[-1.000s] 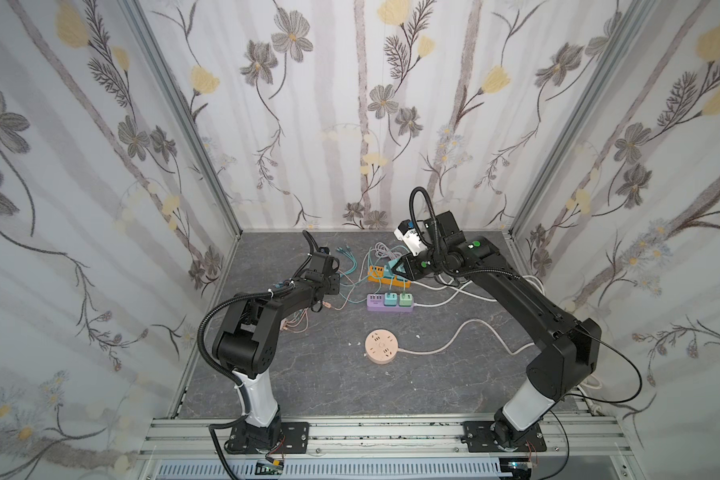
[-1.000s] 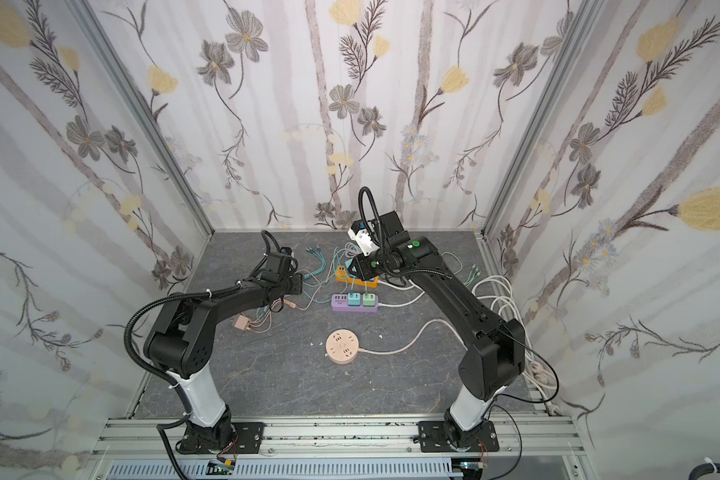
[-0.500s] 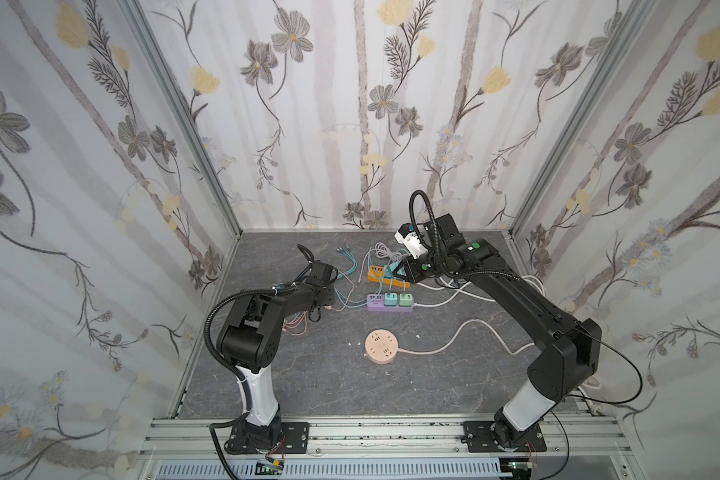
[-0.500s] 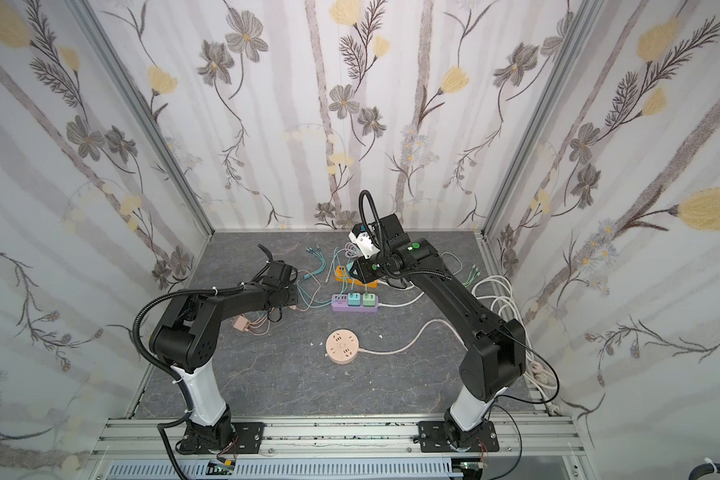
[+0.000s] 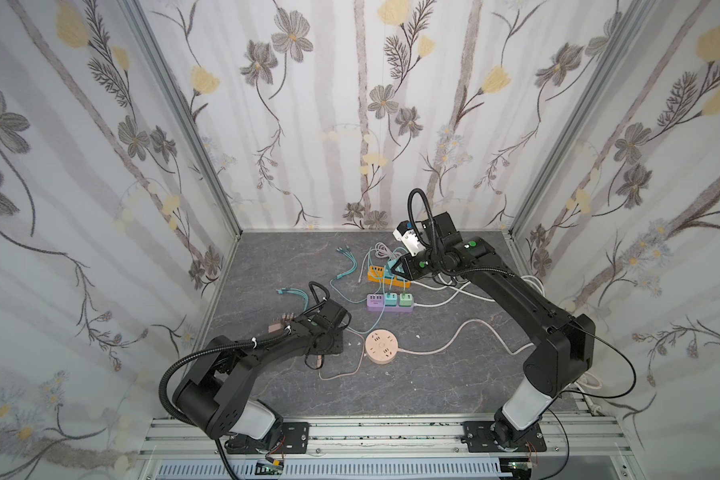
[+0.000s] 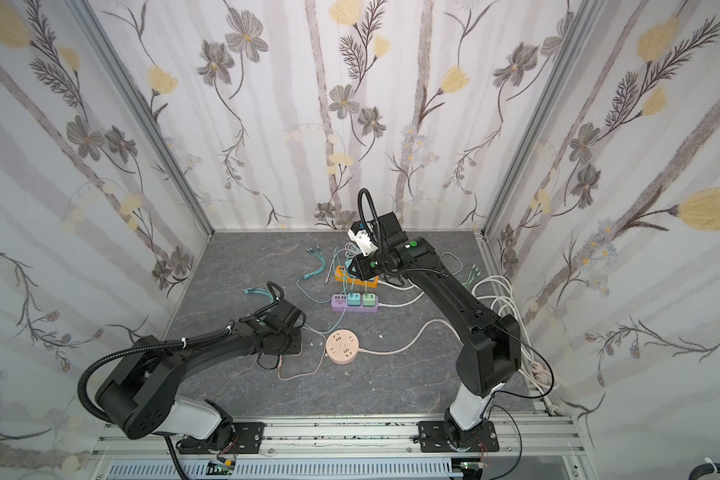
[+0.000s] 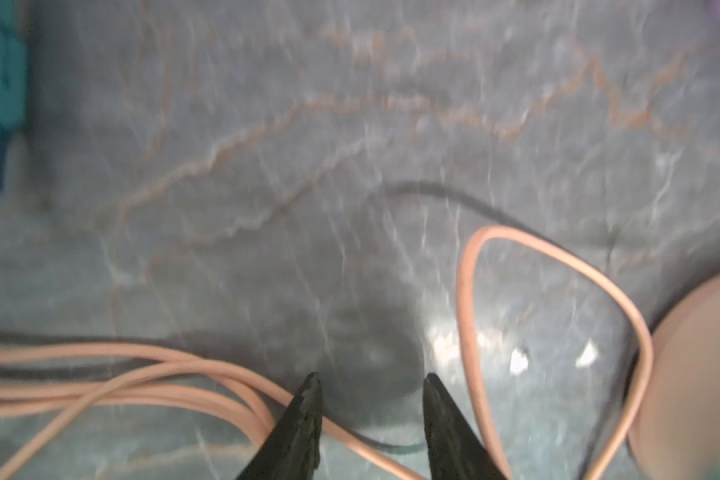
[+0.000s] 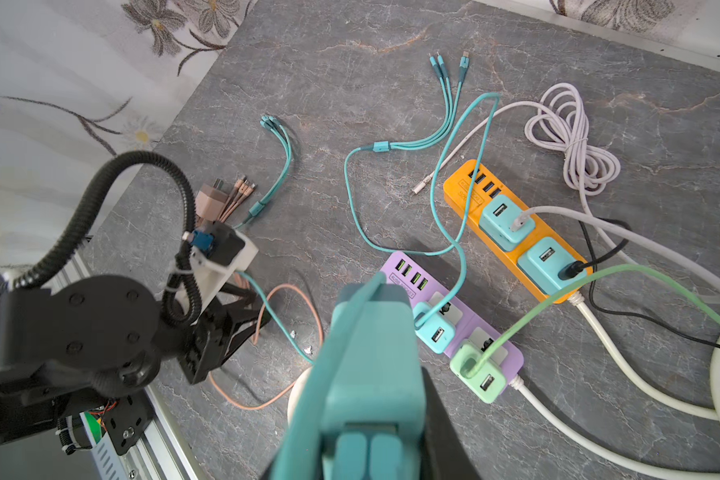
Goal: Insert the plug
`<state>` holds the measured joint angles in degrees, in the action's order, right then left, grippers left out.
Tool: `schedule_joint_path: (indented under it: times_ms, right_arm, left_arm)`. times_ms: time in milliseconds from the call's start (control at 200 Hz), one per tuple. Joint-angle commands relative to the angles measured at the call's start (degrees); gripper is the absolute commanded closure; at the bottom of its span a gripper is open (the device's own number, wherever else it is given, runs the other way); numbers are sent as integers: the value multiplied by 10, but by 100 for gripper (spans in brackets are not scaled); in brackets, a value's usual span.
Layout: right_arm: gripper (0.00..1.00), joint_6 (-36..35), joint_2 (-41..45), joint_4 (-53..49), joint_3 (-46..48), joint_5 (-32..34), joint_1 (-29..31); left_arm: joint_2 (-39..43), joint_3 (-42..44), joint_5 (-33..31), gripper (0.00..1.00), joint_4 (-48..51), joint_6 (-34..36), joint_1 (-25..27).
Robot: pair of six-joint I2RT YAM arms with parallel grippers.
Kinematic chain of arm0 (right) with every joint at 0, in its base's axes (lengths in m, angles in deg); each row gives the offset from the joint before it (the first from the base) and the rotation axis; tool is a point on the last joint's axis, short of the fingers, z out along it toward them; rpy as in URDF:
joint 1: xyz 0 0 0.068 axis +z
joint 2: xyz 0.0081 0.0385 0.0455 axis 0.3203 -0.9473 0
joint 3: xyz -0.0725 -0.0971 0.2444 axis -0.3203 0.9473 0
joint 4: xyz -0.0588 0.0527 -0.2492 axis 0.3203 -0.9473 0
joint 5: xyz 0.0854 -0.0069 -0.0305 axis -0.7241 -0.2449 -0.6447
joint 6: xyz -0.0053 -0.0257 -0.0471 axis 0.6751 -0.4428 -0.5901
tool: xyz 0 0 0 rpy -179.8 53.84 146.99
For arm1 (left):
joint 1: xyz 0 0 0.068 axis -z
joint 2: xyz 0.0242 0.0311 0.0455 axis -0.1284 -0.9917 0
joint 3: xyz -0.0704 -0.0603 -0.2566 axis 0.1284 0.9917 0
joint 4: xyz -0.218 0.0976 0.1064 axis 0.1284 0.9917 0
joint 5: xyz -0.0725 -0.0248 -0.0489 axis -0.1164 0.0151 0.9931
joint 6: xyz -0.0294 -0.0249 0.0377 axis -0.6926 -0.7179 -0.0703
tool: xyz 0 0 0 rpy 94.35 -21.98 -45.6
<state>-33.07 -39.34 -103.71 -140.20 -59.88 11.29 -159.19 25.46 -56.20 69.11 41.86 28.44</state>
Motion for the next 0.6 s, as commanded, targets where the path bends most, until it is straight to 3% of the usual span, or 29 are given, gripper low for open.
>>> schedule_joint_path:
  times_ms: [0, 140, 330, 595]
  right_arm:
    - [100, -19, -10, 12, -12, -10, -1]
    - [100, -48, -10, -1, -12, -22, -1]
    - [100, -107, -9, -31, -14, -46, 7]
    - [100, -127, -8, -40, -17, -41, 12]
  left_arm:
    - [50, 5, -42, 56, 130, -55, 27]
    - [151, 12, -131, 44, 132, -39, 14]
    - [168, 18, -94, 33, 42, 22, -92]
    - [191, -21, -86, 22, 55, 121, -93]
